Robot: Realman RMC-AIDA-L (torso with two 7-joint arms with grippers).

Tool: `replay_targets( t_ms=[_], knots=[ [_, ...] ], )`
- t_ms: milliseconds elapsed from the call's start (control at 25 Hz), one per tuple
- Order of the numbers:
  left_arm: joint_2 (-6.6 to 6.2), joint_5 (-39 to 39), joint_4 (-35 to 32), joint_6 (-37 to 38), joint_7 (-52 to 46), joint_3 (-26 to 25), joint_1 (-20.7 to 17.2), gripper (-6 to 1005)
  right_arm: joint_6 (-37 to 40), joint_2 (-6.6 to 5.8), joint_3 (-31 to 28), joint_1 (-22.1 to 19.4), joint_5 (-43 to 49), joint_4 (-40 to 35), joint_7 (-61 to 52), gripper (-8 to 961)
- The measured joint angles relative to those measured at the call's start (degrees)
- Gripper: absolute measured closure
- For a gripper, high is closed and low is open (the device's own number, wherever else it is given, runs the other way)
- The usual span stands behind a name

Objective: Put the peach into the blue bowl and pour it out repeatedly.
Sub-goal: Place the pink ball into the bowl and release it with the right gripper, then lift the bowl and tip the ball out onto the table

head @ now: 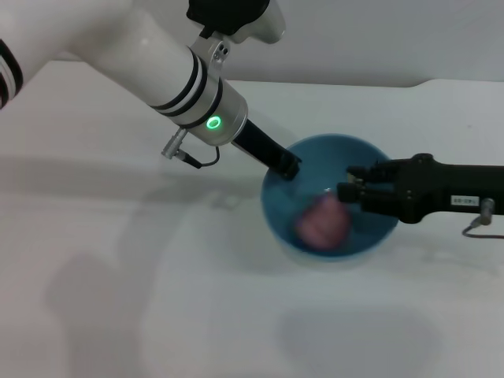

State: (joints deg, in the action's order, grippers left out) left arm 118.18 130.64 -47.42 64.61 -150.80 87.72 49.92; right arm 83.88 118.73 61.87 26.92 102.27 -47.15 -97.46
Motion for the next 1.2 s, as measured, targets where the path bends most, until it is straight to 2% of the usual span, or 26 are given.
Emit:
replay_targets(
  t_ms=[280,400,600,680,720,760,880,1080,1200],
  knots=[
    [0.04,0.0,0.0,-0.1,0.0,0.0,0.2,999,0.6,0.05,-1.7,-0.3,0.8,-0.2,0.0,548],
    [0.04,0.1,0.3,-1.0,0.2,0.0,0.1,999,0.6,-0.03,-6.1,-0.3,-1.7,0.0,-0.1,546],
    [0.21,-0.2,0.3,-6.2,0.5,0.1,-1.9,1000,0.5,-0.35,-15.6,-3.1,-8.6,1.7,-1.0,543],
    [0.26,-0.4,0.4,-10.2,0.5,0.5,-3.2,1000,-0.1,-1.03,-19.5,-3.7,-8.3,3.9,-3.5,541],
    [0.27,-0.7,0.4,-12.8,0.5,0.9,-4.0,1000,-0.5,-2.05,-22.1,-4.1,-6.6,6.0,-5.5,541],
    [0.27,-1.2,0.5,-15.8,0.5,1.7,-4.9,1000,-0.5,-2.05,-22.1,-4.1,-6.6,6.0,-5.5,540],
    [0.19,-3.1,0.5,-24.9,0.5,5.0,-7.5,1000,-1.0,-3.55,-26.2,-4.4,-1.7,9.1,-8.3,538],
    [0.2,-3.9,0.4,-36.5,0.6,10.3,-9.6,1001,-3.6,-4.04,-28.6,-3.9,10.4,9.5,-14.8,534],
    [0.23,-3.9,1.6,-51.8,0.6,19.6,-11.3,1001,-5.5,-4.15,-28.2,-2.8,17.9,9.4,-18.0,532]
  ],
)
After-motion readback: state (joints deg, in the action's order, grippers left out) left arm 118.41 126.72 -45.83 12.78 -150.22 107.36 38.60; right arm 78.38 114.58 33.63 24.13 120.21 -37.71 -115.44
